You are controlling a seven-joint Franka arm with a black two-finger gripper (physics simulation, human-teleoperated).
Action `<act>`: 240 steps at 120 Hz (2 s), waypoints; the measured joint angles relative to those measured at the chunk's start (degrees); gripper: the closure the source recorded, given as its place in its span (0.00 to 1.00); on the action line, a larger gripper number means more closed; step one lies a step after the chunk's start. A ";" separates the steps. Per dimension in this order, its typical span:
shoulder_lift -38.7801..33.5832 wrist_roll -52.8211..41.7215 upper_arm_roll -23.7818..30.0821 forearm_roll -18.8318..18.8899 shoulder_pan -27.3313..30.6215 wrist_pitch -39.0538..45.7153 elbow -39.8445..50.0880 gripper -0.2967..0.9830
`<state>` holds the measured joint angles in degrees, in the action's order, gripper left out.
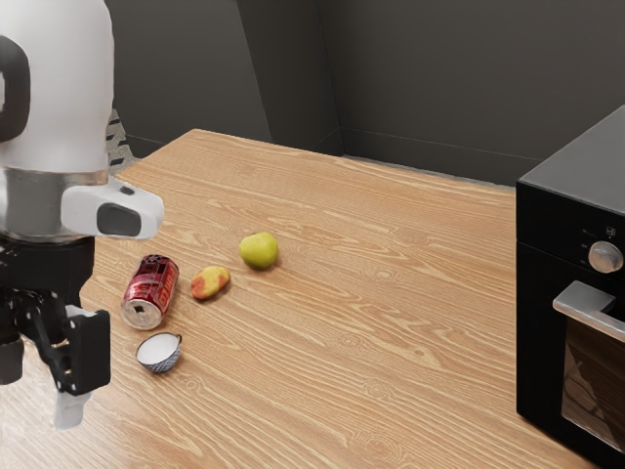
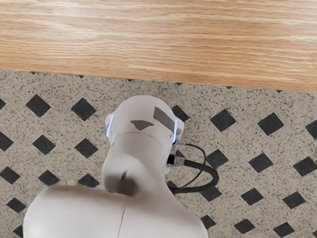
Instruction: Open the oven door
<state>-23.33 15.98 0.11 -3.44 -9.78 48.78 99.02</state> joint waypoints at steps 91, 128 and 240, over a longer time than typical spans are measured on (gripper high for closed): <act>-34.77 29.99 -1.19 -9.76 -10.08 71.39 44.33 0.24; -27.64 53.20 -0.20 11.65 -11.75 92.10 41.65 0.23; -0.96 133.43 2.34 32.53 -32.59 99.93 27.26 0.23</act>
<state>-24.29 149.41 2.45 29.09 -42.37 148.70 126.29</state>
